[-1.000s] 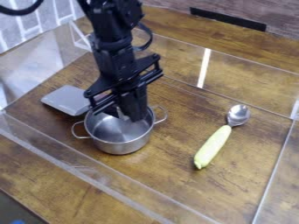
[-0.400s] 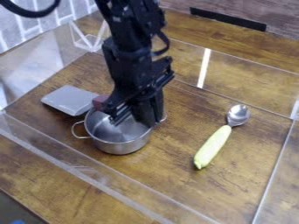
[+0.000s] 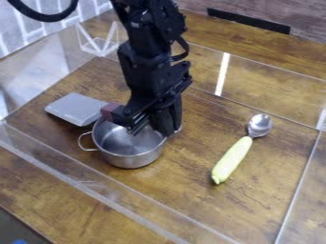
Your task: Put the spoon into the silver pot
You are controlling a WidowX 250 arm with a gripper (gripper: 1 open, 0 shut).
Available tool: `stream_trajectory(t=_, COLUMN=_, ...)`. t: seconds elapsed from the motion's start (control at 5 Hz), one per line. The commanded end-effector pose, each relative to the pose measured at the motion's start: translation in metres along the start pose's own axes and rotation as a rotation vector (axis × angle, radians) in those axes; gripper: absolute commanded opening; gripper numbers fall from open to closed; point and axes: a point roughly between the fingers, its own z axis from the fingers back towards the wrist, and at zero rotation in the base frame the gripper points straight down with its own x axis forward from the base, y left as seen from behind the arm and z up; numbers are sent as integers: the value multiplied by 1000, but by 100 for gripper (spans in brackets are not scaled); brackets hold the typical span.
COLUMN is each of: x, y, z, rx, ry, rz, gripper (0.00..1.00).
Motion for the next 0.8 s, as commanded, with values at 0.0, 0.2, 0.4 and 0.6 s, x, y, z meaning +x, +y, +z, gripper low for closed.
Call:
stream_trajectory(t=0.0, x=-7, y=1, z=4, rx=-31, ry=12, rz=-97, gripper=100)
stream_trajectory(t=0.2, x=-19, y=0, z=10, rx=-27, ry=7, rz=-135, gripper=100)
stream_trajectory(t=0.4, x=-35, y=-5, z=13, rx=-20, ry=6, rz=-205, gripper=0)
stream_trajectory(t=0.6, x=-40, y=-9, z=5, rx=-17, ry=38, rz=-420, gripper=100)
